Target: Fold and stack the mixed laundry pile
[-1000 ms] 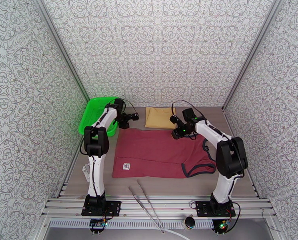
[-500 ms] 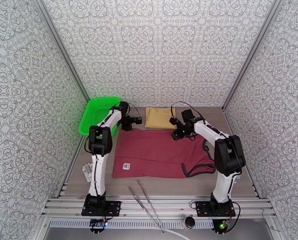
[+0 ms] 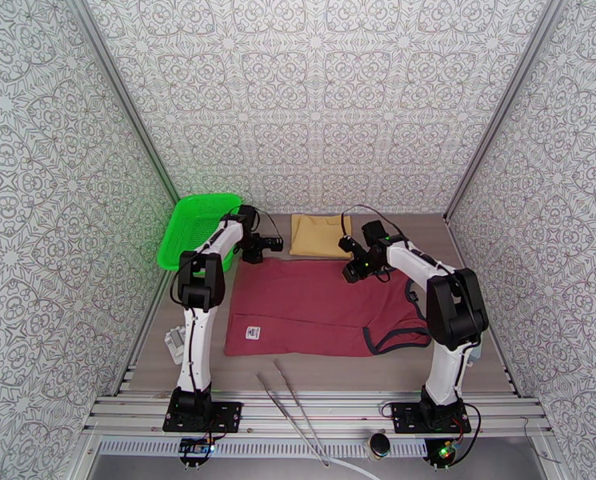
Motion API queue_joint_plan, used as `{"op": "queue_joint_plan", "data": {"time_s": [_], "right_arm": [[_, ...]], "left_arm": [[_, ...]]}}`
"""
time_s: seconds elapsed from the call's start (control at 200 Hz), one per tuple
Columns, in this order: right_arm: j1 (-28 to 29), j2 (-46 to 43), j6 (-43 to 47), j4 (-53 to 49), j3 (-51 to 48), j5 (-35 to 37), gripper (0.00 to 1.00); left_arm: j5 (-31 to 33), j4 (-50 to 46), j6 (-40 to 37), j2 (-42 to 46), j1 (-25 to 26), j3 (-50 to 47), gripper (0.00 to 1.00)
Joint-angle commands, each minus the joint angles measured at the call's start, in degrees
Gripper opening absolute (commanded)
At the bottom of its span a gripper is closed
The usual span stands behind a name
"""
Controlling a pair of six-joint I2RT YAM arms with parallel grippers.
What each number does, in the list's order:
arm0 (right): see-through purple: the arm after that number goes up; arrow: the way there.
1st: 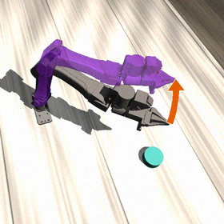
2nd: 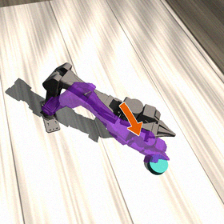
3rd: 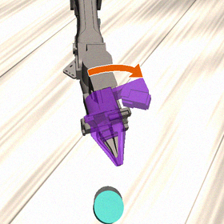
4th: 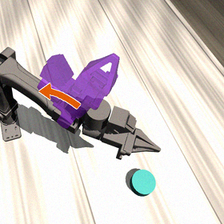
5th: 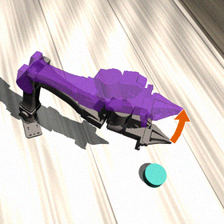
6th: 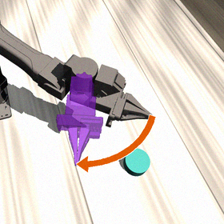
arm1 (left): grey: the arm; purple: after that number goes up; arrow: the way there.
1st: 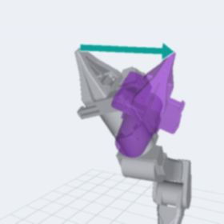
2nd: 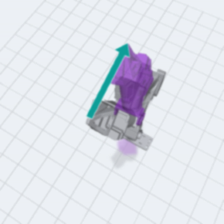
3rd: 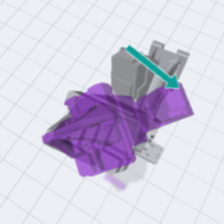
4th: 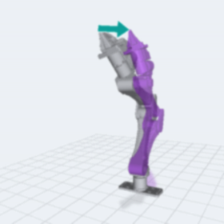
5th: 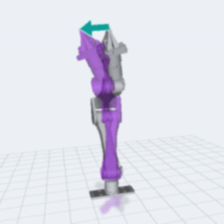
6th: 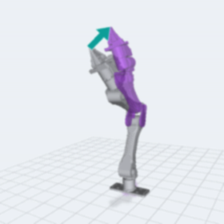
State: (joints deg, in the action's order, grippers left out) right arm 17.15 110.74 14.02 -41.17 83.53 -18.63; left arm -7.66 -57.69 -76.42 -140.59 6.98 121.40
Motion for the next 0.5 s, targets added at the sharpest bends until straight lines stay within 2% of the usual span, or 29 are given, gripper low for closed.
{"op": "queue_joint_plan", "data": {"time_s": [0.0, 0.035, 0.13, 0.4, 0.495], "right_arm": [[-0.3, 0.8, 0.8, -0.8, -0.2, 0.8, 0.46], [-0.3, 0.9, 0.9, -0.8, -0.1, 0.8, 0.46], [-0.3, 1.2, 0.9, -0.9, 0.0, 0.6, 0.46], [-0.3, 1.1, 0.7, -0.8, -0.4, 0.2, 0.46], [-0.3, 1.0, 0.7, -0.8, -0.4, 0.0, 0.46]], "left_arm": [[1.2, -5.2, -1.6, -3.9, 0.1, -0.1, 0.14], [1.1, -5.6, -1.1, -3.7, -0.1, 0.4, 0.09], [0.6, -5.9, -1.0, -1.9, -0.6, 0.9, 0.09], [-1.2, -5.1, -2.8, 4.7, -2.2, -0.1, 0.24], [-1.3, -5.0, -3.2, 5.5, -2.2, -1.5, 0.26]]}}
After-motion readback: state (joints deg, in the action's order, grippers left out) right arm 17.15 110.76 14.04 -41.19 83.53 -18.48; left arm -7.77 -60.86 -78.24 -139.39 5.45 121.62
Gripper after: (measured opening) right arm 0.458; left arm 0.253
